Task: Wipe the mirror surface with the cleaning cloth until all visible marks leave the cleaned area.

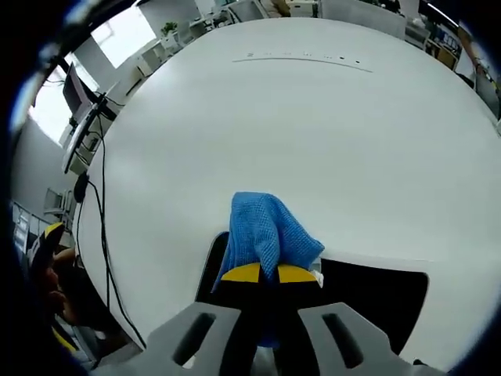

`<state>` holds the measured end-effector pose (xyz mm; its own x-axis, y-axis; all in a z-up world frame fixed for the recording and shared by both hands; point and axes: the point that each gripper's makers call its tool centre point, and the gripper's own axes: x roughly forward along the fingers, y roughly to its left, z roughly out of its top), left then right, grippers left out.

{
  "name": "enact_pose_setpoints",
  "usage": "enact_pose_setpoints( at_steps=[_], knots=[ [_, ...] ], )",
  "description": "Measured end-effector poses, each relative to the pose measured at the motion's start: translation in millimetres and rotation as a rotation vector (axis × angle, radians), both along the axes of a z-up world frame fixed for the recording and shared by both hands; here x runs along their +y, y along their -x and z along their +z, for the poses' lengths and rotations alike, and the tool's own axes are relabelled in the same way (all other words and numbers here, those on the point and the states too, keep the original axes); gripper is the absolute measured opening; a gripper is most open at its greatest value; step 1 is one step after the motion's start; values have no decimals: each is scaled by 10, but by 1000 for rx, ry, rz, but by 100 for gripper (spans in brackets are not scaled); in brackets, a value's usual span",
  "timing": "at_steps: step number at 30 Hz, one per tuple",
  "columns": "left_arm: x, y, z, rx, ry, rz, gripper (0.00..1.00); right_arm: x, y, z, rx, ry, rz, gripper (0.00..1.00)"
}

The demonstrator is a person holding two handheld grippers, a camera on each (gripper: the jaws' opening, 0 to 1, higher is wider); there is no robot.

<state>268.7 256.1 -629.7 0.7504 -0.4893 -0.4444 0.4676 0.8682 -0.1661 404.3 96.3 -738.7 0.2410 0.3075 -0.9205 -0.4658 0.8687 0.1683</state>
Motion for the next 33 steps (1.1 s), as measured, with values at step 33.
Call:
enact_pose_setpoints(
  at_steps=[33],
  knots=[
    [-112, 41, 64, -9, -11, -23, 99, -212, 146, -20, 27, 14, -92, 0]
  ],
)
